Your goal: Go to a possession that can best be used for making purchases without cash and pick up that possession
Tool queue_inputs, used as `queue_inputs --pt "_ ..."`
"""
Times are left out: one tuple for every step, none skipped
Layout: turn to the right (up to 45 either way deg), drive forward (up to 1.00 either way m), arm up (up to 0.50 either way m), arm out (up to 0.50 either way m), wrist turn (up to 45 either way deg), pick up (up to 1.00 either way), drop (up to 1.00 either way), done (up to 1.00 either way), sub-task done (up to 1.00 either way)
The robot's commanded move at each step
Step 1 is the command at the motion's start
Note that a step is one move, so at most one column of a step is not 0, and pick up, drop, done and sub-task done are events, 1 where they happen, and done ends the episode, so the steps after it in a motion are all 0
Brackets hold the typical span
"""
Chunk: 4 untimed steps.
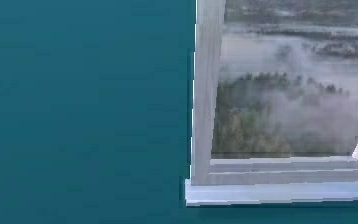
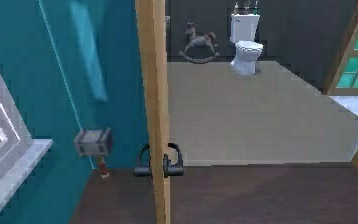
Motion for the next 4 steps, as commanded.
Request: queue_inputs --pt "-45.0 0.0 0.0 0.0 0.0 0.0 0.0 0.0 0.0" --pt "-45.0 0.0 0.0 0.0 0.0 0.0 0.0 0.0 0.0" --pt "-3.0 0.0 0.0 0.0 0.0 0.0 0.0 0.0 0.0" --pt "0.0 1.0 0.0 0.0 0.0 0.0 0.0 0.0 0.0"
